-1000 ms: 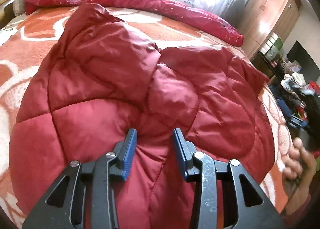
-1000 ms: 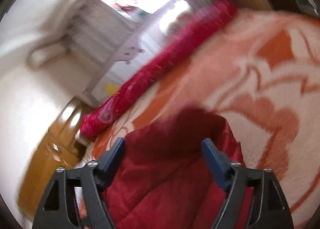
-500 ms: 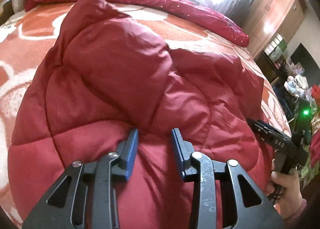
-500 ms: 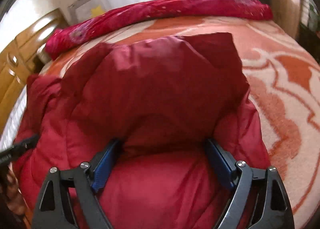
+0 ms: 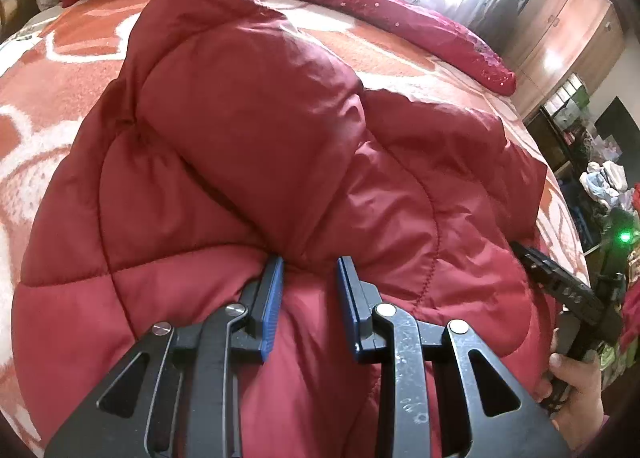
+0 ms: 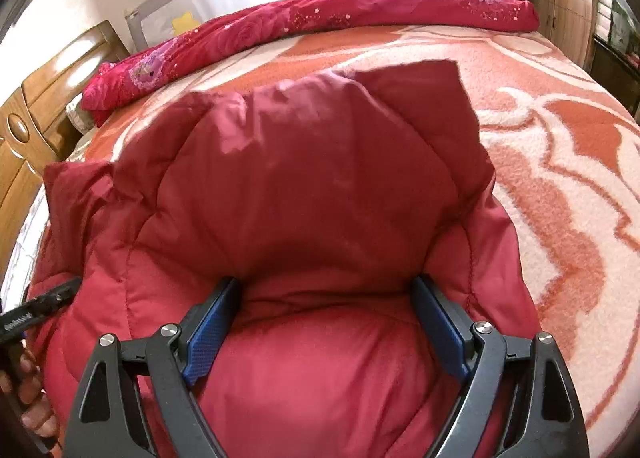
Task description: Fold large clothes
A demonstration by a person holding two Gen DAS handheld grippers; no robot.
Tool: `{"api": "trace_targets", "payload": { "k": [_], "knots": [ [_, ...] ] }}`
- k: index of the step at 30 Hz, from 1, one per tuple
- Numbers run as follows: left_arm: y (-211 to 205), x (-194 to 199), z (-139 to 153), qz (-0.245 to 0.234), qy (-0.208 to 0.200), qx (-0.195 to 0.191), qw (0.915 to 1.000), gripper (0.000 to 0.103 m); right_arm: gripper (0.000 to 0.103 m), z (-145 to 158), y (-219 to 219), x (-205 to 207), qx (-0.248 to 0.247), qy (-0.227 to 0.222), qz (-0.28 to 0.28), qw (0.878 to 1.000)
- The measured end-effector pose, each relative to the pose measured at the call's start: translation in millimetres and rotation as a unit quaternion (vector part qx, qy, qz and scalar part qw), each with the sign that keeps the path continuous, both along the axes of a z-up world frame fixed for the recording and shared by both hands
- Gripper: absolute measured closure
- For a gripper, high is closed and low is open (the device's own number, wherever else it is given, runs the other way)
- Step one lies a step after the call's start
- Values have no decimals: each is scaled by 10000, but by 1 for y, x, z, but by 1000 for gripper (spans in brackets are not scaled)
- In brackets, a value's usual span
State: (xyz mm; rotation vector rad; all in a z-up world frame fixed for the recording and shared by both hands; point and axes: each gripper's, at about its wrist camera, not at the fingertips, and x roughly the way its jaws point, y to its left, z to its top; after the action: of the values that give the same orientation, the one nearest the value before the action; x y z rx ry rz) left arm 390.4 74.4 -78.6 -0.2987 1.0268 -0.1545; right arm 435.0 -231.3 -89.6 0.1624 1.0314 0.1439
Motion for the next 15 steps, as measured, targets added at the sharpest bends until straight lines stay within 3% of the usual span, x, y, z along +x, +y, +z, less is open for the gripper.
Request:
{"api": "trace_targets", "payload": {
  "k": [5,12,15],
  "knots": [
    [-1,3,3,16,41,-35,10000,77,14,23,-12,-21,382,-308,3,9988],
    [0,1,12,-26,2,11,10000,76,14,46,-27,-49,648,-379,104,9971],
    [-1,-11,25,-71,-146,33,9999,67,14,54,-35,-60,766,-399,119,9962]
  ]
}}
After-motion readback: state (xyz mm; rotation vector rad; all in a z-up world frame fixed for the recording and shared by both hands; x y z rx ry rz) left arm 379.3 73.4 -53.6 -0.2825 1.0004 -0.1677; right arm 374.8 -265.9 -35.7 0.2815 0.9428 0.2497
